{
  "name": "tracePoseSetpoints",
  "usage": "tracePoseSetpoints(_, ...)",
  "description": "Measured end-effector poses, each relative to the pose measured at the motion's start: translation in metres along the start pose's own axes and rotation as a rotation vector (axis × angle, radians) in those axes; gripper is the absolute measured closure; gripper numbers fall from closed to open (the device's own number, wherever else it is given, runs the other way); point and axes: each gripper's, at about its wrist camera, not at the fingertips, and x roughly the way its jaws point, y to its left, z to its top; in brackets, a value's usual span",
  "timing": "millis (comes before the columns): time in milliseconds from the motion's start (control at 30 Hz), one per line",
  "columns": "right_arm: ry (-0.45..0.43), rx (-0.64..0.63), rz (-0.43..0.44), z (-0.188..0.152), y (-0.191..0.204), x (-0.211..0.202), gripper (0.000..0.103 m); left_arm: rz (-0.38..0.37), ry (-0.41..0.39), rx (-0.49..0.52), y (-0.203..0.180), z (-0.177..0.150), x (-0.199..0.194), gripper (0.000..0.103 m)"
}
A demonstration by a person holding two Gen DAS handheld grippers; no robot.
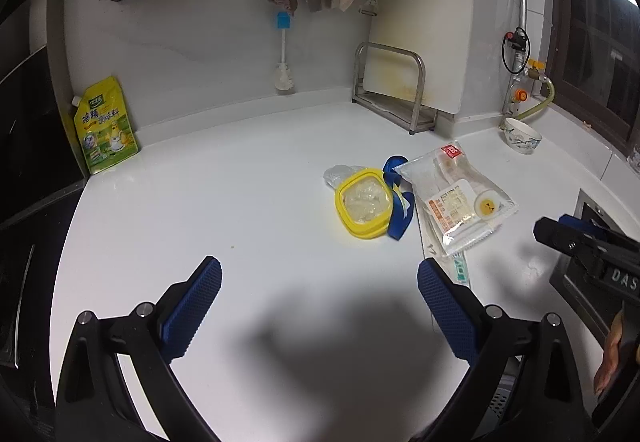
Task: Collect trash
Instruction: 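Move the right gripper to the bread wrapper on the counter, then grasp the bread wrapper with the right gripper and lift it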
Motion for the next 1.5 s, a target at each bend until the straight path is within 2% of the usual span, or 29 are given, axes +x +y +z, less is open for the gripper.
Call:
tracePoseSetpoints(167, 0.031, -0.024, -0.019, 0.023, -0.002, 0.031, 0.037, -0.009, 0.018, 0.001, 0.0, 0.009, 0.021, 0.006)
tracePoseSetpoints(500, 0.113, -0.053, -0.019, 0.046, -0.009, 0.082, 0.036, -0.009, 0.044, -0.016, 0.009, 0.016, 0.054, 0.006)
tracePoseSetpoints(633, 0.133, -0.064, -0.025, 0.051, -0.009, 0.096, 0.035, -0.013, 0.048, -0.014, 0.007, 0.016, 0.06, 0.006)
tracePoseSetpoints(700, 0.145, -0.06, -0.022, 0.053, -0.01, 0.104, 0.031, -0.017, 0.051, -0.011, 0.006, 0.016, 0.062, 0.006)
tracePoseSetpoints(900, 0.193, -0.048, -0.015, 0.054, -0.013, 0.123, 0.031, -0.018, 0.057, -0.006, 0.005, 0.016, 0.066, 0.006)
tracePoseSetpoints(1033, 0.188, -0.043, -0.006, 0.053, -0.013, 0.125, 0.032, -0.015, 0.061, -0.008, 0.005, 0.015, 0.068, 0.006)
tracePoseSetpoints(1067, 0.184, -0.049, -0.008, 0.052, -0.012, 0.124, 0.037, -0.015, 0.063, -0.009, 0.005, 0.015, 0.069, 0.006)
tracePoseSetpoints(1100, 0.185, -0.054, -0.01, 0.052, -0.011, 0.124, 0.048, -0.014, 0.064, -0.011, 0.005, 0.015, 0.069, 0.006)
tracePoseSetpoints(1233, 0.162, -0.049, -0.007, 0.05, -0.009, 0.115, 0.059, -0.015, 0.067, -0.015, 0.005, 0.016, 0.072, 0.006)
tracePoseSetpoints(1367, 0.116, -0.034, 0.008, 0.049, -0.011, 0.098, 0.079, -0.018, 0.066, -0.013, 0.003, 0.018, 0.073, 0.006)
tracePoseSetpoints(1500, 0.079, -0.021, 0.026, 0.048, -0.012, 0.083, 0.093, -0.03, 0.072, -0.017, 0.001, 0.019, 0.075, 0.006)
